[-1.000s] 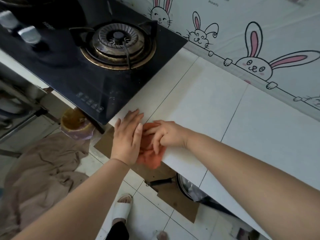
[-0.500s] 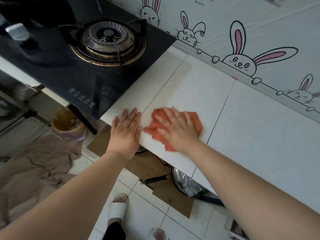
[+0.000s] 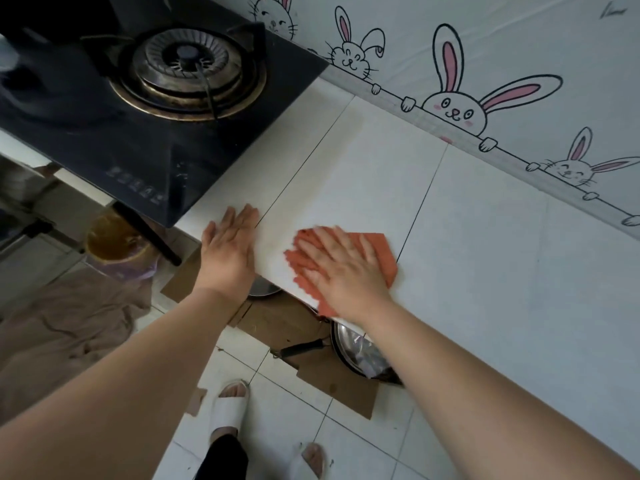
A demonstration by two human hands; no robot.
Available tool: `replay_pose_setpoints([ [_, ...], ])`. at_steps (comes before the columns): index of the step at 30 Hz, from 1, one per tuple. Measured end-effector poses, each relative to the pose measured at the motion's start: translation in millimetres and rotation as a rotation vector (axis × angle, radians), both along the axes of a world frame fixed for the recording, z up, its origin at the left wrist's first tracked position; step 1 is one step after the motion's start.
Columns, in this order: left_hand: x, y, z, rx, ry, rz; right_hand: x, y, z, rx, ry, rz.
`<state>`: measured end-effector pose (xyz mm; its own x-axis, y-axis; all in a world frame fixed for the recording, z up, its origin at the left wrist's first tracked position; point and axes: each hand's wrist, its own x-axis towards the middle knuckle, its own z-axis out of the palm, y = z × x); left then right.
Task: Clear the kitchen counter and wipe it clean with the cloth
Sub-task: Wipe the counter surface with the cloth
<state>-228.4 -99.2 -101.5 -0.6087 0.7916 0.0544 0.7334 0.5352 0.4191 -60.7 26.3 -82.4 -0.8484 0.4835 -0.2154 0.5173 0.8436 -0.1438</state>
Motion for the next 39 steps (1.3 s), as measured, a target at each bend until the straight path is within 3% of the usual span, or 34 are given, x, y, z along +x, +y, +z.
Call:
replay_pose_setpoints([
  [4, -1, -1, 1, -0.032, 0.021, -0.023, 54, 47, -2, 0.065, -0.04, -0.446],
  [7, 1, 0, 1, -0.034, 0.035, -0.013, 39, 47, -4, 0.035, -0.067, -0.721],
  [9, 2, 0, 1, -0.029, 0.041, -0.002, 8, 23, -6, 0.017, -0.034, -0.68],
  [12, 4, 2, 2, -0.064, 0.046, 0.017, -14, -26, -10, 0.043, 0.036, -0.334],
  [16, 18, 20, 11, -0.184, 0.056, 0.082, 26, -16, -8, 0.03, 0.11, 0.103],
  [18, 29, 35, 15, -0.212, 0.043, 0.034, 61, 14, -7, 0.025, 0.083, 0.207],
  [20, 40, 49, 18, -0.239, 0.05, -0.06, 100, 50, -7, 0.073, 0.023, 0.057],
  [23, 58, 70, 20, -0.249, 0.049, -0.179, 154, 101, -7, 0.172, -0.027, -0.473],
  [25, 68, 80, 19, -0.232, 0.04, -0.229, 159, 112, -5, 0.116, -0.064, -0.802],
  [27, 83, 93, 18, -0.232, 0.025, -0.279, 139, 97, -4, 0.07, -0.042, -0.951],
  [29, 100, 104, 17, -0.228, 0.006, -0.314, 110, 62, -8, 0.055, -0.004, -0.849],
  [32, 121, 124, 18, -0.214, -0.034, -0.325, 100, 17, -12, 0.048, 0.117, -0.434],
  [35, 123, 142, 19, -0.253, -0.021, -0.323, 138, 37, -8, 0.024, 0.147, -0.079],
  [37, 118, 150, 19, -0.285, 0.015, -0.325, 168, 67, -12, 0.083, 0.124, -0.14],
  [39, 112, 154, 16, -0.312, 0.051, -0.337, 189, 96, -14, 0.118, 0.092, -0.452],
])
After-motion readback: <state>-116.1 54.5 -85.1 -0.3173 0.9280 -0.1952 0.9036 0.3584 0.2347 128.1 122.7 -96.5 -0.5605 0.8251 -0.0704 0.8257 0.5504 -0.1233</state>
